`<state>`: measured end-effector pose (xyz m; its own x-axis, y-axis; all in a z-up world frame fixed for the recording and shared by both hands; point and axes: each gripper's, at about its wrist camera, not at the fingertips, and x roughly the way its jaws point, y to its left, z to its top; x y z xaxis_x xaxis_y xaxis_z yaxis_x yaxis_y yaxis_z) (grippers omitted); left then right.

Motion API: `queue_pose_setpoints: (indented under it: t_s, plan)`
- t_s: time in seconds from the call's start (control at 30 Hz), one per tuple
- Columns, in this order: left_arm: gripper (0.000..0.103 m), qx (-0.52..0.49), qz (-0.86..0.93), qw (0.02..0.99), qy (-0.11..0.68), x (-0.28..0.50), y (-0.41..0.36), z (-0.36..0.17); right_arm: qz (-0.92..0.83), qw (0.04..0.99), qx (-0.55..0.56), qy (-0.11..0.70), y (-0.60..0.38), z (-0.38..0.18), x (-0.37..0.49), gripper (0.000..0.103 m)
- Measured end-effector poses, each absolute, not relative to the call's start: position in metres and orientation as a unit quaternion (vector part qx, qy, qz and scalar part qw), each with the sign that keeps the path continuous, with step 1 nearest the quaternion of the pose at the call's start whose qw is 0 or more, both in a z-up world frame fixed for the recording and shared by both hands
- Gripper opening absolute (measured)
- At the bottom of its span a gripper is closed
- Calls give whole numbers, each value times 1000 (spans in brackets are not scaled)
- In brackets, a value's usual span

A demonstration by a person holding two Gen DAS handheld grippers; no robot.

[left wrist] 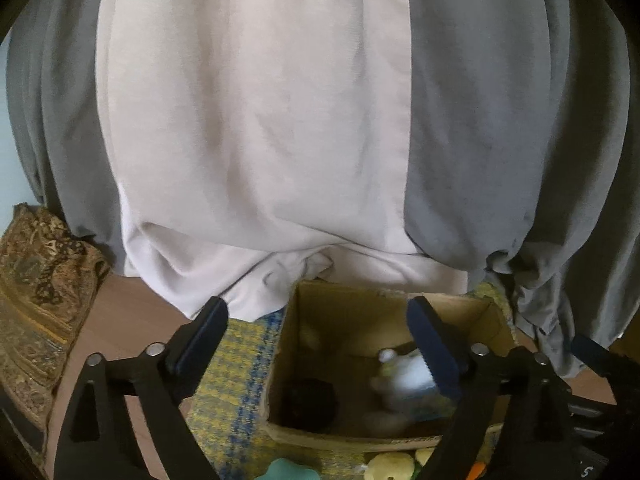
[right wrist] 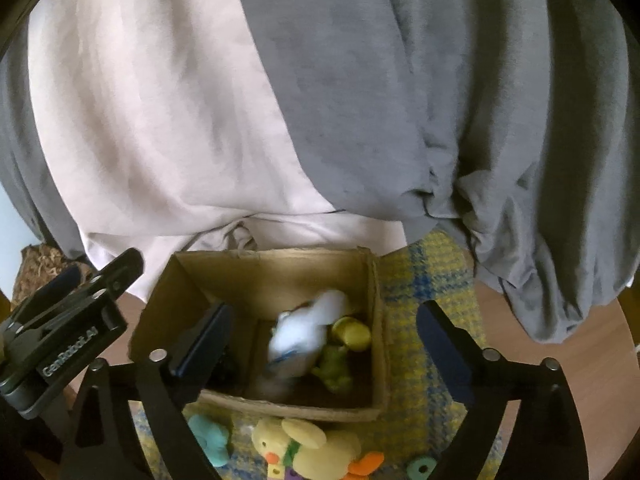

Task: Organize objects
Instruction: 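Open both tools inside the box and withdraw them over the cloth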

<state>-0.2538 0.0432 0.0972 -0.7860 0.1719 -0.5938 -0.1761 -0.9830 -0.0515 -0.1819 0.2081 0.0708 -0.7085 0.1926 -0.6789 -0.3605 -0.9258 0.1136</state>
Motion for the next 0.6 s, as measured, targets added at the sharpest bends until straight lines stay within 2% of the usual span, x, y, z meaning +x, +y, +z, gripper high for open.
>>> queue_pose_setpoints:
  t_s: [0.1,0.6]
  plan:
    - [99,-309,948,75,15,-248,42,97,914,161,-352,120,211,71,-178,97]
    - [102,-309,948,72,28,-200,47,79,910,188,-344,136,229,61,-123,98]
